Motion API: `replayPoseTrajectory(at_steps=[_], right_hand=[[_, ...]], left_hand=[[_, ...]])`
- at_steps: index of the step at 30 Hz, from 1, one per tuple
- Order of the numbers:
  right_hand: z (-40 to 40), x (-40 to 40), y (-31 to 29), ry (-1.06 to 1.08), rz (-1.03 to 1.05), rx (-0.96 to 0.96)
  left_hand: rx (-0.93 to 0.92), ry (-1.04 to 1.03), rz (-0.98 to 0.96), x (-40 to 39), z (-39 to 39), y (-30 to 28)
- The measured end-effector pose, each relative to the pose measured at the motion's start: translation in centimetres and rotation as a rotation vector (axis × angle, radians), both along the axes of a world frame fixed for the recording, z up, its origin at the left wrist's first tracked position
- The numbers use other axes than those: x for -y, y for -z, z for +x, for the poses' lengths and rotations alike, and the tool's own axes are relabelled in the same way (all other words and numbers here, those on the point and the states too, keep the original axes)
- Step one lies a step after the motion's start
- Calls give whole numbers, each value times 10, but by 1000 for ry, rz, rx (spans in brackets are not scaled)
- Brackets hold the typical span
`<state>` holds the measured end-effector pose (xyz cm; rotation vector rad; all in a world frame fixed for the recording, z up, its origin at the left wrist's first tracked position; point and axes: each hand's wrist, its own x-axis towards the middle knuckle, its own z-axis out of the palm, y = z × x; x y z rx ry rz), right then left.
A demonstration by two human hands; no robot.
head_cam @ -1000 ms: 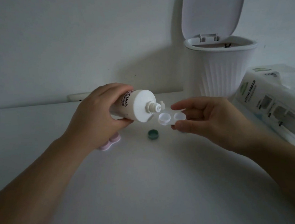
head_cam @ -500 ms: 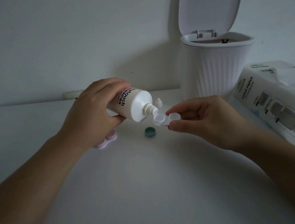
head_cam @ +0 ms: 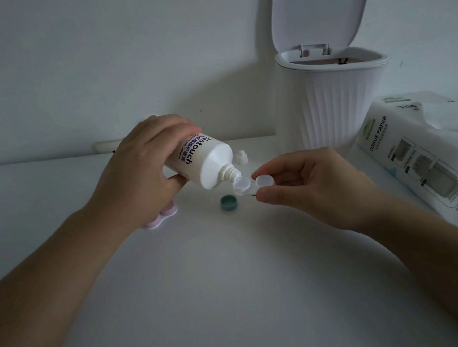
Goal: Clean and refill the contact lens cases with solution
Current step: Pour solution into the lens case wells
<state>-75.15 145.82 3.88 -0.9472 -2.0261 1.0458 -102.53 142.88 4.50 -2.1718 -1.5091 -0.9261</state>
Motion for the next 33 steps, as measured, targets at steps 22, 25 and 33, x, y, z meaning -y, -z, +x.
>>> replayPoseTrajectory(at_steps=[22, 25, 33], right_hand=[[-1, 0, 2, -37, 22, -17], [-1, -1, 4, -48, 12, -31], [-1, -1, 4, -79, -11, -56]], left_hand=[[-45, 45, 40, 2, 5, -2], [-59, 38, 57, 3, 9, -3], [-56, 18, 40, 5, 10, -3]])
